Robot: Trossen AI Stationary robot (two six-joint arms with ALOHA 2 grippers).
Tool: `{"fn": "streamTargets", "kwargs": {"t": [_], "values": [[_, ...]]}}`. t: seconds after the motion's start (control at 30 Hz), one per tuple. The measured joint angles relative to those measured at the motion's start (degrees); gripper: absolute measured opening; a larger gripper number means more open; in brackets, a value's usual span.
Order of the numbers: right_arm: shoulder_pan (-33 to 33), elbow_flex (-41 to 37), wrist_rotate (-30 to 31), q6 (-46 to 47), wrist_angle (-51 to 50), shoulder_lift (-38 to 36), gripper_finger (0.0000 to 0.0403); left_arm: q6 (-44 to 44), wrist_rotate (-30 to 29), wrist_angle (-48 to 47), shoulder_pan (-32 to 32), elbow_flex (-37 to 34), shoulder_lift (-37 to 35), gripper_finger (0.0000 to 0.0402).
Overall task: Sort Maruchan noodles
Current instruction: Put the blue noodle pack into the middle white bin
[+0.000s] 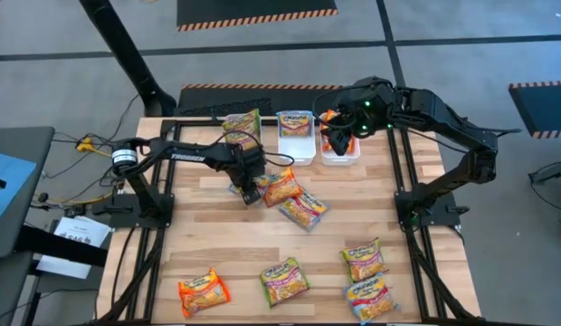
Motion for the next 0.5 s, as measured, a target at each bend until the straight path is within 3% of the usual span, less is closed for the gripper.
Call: {"fn": "streamTargets", "kwargs": {"t": [0.1,0.3,0.5], "values": [[0.0,0.0,0.0,0.26,0.0,0.0,0.0189,0.46,0.31,0.28,-0.17,-0.04,0.02,0.0013],[0.0,0.0,0.0,0.42,0.0,0.0,0.0189,0.49,3.46,0.92,-0.12,-0.14,-0.6,0.0001],[0.0,0.0,-0.04,2.52,0.0,0.0,0.0189,-2.01,6.32,-0.58,-0.17,-0.55,-5.55,0.0001]]}}
